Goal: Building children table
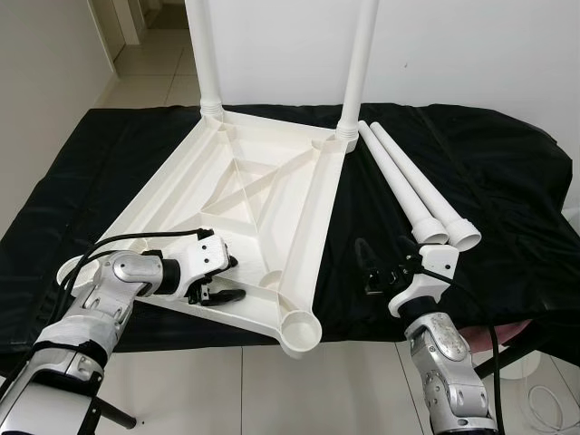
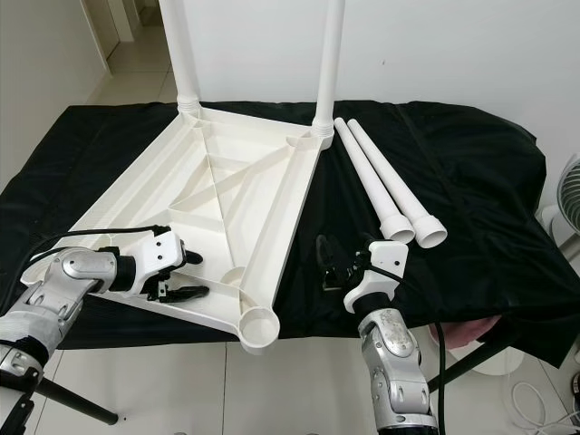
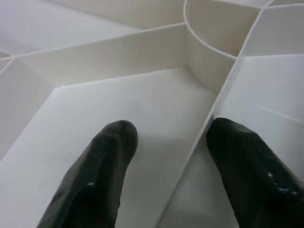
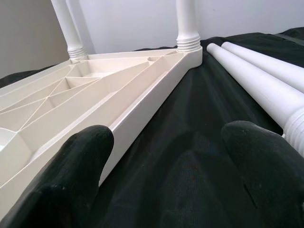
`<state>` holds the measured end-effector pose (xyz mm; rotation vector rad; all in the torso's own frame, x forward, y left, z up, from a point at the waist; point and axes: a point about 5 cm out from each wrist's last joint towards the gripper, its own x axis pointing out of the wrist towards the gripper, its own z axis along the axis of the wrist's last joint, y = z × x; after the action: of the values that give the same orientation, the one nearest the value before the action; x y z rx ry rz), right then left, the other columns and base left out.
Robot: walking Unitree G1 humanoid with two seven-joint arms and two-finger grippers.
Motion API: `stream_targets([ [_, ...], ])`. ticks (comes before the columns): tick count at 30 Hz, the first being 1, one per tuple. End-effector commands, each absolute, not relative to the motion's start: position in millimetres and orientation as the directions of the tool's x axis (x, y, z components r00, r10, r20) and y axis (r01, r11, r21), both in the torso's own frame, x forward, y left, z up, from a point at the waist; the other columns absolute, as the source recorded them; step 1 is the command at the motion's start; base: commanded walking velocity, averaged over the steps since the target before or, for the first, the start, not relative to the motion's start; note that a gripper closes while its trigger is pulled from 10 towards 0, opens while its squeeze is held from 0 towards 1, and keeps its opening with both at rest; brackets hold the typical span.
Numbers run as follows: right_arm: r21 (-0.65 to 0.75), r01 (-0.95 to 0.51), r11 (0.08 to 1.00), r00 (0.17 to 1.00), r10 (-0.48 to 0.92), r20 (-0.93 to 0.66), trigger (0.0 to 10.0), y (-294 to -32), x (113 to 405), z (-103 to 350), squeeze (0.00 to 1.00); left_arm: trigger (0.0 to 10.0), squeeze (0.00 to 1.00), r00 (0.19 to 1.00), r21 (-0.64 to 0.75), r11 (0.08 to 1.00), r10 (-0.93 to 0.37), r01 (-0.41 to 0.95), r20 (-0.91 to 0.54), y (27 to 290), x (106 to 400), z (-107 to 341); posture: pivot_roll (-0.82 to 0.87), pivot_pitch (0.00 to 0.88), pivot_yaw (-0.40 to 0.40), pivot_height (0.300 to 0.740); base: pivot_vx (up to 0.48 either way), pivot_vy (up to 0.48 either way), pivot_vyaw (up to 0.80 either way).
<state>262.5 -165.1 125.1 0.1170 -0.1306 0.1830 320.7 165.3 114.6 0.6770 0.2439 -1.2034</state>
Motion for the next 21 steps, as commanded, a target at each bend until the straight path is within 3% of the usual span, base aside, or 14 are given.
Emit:
stream_targets([
  [1, 0.098, -0.185, 0.978, 0.977, 0.173, 0.122, 10.0, -165, 261, 123, 0.00, 0.0, 0.00, 0.536, 0.422, 0.355, -0.699, 0.834, -0.473, 173, 325, 105, -0.15, 0.000, 0.039, 0.740, 0.000, 0.000, 0.00],
  [15, 0.098, -0.181, 0.979, 0.979, 0.170, 0.113, 10.0, -165, 261, 122, 0.00, 0.0, 0.00, 0.517, 0.401, 0.355, -0.736, 0.844, -0.437, 157, 320, 104, -0.14, 0.000, 0.039, 0.740, 0.000, 0.000, 0.00],
  [21, 0.097, -0.176, 0.980, 0.980, 0.165, 0.112, 10.0, -165, 262, 122, 0.00, 0.0, 0.00, 0.514, 0.396, 0.375, -0.787, 0.838, -0.341, 123, 320, 108, -0.14, 0.000, 0.033, 0.740, 0.000, 0.000, 0.00],
])
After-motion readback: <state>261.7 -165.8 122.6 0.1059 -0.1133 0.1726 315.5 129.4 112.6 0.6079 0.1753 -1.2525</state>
